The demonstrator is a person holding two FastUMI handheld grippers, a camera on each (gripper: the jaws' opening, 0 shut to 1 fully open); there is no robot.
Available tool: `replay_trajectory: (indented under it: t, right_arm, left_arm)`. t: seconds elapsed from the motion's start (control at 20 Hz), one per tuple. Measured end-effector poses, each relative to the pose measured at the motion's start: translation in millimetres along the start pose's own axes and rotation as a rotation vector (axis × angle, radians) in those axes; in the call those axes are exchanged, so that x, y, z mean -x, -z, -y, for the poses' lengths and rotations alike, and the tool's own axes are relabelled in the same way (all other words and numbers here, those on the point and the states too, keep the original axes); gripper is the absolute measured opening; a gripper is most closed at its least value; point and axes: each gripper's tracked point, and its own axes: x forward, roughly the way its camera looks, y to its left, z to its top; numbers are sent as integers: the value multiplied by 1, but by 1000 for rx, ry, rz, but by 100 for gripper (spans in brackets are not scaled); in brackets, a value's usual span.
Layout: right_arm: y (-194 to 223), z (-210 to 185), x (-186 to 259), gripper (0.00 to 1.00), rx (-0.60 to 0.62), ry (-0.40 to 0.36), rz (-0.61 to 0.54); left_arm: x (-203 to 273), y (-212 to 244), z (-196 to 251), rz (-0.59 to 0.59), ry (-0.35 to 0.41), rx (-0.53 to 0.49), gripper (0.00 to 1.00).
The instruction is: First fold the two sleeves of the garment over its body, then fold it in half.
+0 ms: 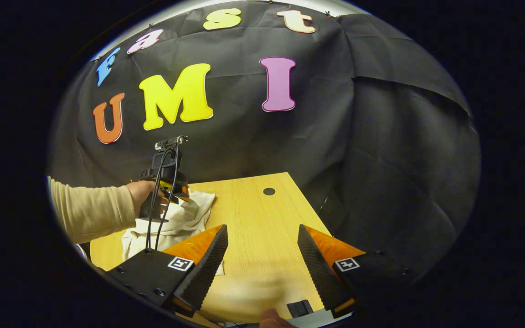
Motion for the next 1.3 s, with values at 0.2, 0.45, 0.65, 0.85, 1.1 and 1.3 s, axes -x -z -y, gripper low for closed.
replay_trajectory:
  t: [0.2, 0.45, 0.65, 0.85, 1.1, 1.3]
  right_arm:
    - [-3, -10, -4, 96, 5, -45, -1]
    - [4, -47, -20, 96, 26, -115, -29]
    - [21, -86, -38, 96, 64, -170, -65]
    - [47, -122, -64, 96, 119, -189, -119]
    - [106, -149, -106, 96, 220, -183, -250]
    - [162, -153, -133, 96, 291, -149, -388]
  left_arm:
    - [39, -5, -13, 79, -19, 20, 100]
    - [93, 4, -52, 160, -12, 65, 100]
    - [131, 19, -102, 252, -36, 95, 100]
    - [144, 60, -166, 275, -90, 108, 100]
    - [128, 147, -237, 159, -160, 134, 100]
    - [107, 213, -284, 23, -211, 143, 100]
